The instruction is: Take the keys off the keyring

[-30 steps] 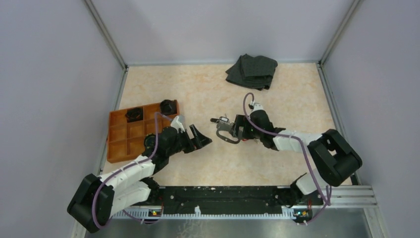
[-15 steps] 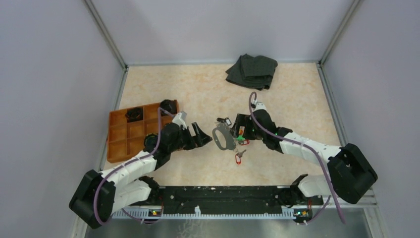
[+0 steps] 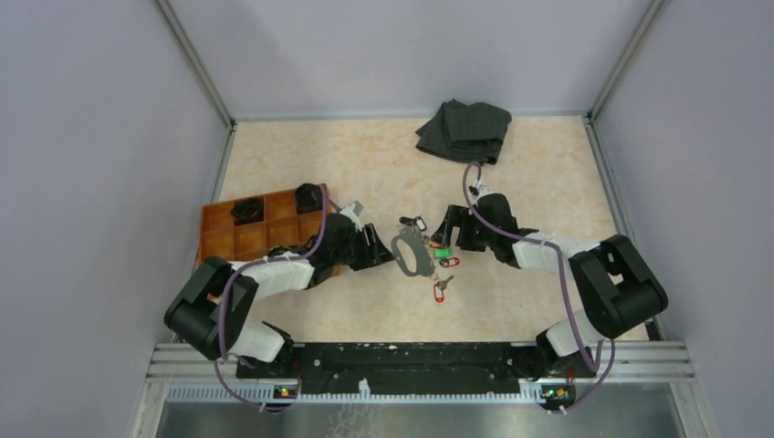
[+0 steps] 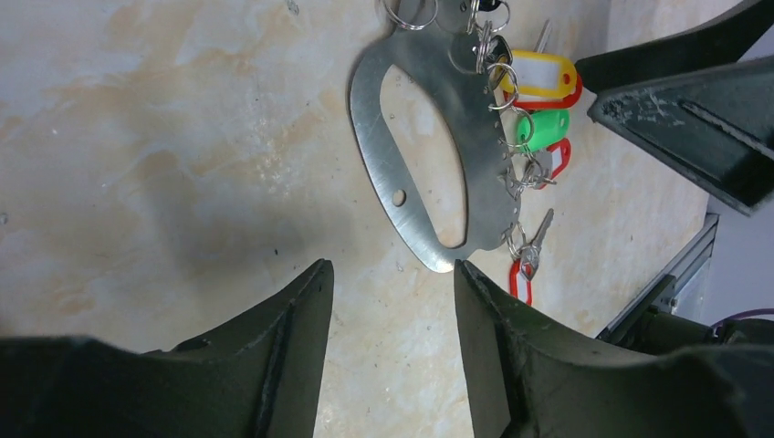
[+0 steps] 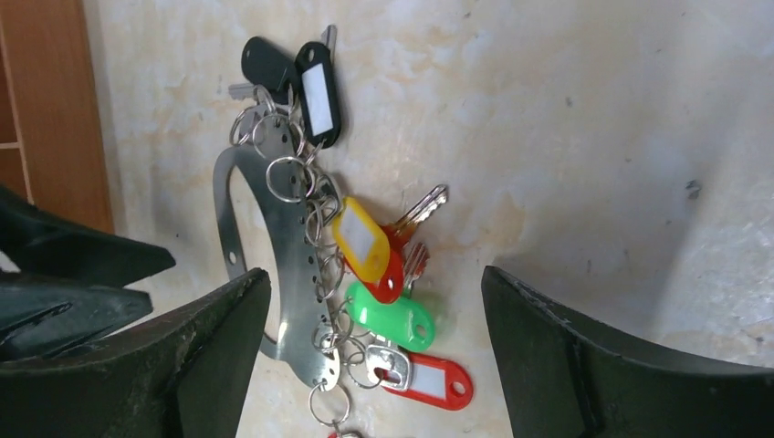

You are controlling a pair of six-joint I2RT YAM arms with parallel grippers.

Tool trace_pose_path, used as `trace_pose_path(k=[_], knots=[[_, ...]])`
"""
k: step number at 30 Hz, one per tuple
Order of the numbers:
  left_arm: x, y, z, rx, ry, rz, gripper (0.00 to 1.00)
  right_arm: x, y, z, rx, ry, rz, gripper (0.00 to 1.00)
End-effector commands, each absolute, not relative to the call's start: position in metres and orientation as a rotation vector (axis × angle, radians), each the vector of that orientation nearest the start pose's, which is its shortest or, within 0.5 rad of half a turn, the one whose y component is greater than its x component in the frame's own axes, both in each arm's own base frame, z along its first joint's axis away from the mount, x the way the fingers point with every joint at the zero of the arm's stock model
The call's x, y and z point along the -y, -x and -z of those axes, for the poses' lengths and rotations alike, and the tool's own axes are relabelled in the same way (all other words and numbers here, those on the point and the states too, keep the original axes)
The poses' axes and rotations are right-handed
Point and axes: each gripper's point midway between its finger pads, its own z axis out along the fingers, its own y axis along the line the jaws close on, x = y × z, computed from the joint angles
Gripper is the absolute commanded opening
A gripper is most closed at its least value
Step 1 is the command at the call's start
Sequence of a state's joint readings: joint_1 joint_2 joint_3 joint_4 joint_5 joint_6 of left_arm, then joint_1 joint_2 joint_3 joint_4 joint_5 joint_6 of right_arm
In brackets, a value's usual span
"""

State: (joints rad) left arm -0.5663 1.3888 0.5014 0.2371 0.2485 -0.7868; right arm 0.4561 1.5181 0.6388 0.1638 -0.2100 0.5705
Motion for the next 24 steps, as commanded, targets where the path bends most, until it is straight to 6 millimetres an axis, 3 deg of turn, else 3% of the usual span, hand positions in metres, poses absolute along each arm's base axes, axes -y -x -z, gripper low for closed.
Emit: trace_pose_path(k=[1, 10, 17, 24], knots=[[0.268, -0.271, -0.080, -2.276, 0.040, 1.080, 0.56, -0.228, -0.289, -0.051, -2.320, -0.011, -0.873, 0.85], [0.271, -0.285, -0.053, -2.329, 0.078, 1.012, 0.44, -0.240, -0.274, -0.026, -2.357, -0.060, -0.882, 0.80], [0.271, -0.283, -0.034, -2.370, 0.099, 0.971, 0.30, -0.264, -0.252, -0.024, -2.414, -0.161, -1.035, 0.73], [0.274, -0.276, -0.026, -2.381, 0.108, 1.020, 0.24, -0.289, -0.251, -0.041, -2.370, -0.215, -1.262, 0.64]])
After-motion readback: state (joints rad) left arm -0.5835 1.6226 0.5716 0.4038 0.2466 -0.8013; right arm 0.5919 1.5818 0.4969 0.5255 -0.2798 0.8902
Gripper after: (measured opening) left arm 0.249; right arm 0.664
